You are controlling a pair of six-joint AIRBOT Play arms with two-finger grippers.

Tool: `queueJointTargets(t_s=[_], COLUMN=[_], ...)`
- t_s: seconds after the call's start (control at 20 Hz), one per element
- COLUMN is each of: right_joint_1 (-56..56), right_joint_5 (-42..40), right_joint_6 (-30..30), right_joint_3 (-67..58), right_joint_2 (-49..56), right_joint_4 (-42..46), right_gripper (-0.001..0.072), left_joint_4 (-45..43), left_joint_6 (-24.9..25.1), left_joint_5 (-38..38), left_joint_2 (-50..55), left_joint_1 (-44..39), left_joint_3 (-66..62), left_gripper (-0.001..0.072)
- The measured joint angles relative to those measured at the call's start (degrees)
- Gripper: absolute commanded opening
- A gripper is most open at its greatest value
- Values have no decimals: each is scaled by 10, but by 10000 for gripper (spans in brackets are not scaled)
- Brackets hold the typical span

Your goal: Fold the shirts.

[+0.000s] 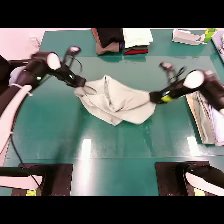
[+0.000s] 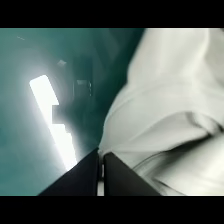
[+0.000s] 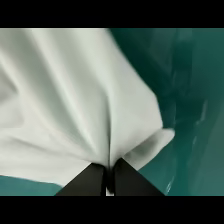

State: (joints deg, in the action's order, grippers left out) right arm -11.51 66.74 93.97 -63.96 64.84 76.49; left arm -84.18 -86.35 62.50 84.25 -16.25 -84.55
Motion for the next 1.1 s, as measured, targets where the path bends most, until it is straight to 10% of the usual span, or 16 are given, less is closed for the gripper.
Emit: queueJointTargets(t_s=[0.6, 1.1], right_joint_1=[107, 111], right_joint_5=[51, 89], right_joint_6=[-26, -38], right_joint_3=[-274, -488], right_joint_2=[-176, -118], right_joint_4=[43, 47], right_gripper=[15, 15], left_joint_4=[-7, 12], left_joint_6=[-6, 0], left_joint_5=[-105, -114], left_joint_2=[-322, -414], left_joint_1=[32, 32], left_joint_3=[-60, -97], left_gripper=[25, 25])
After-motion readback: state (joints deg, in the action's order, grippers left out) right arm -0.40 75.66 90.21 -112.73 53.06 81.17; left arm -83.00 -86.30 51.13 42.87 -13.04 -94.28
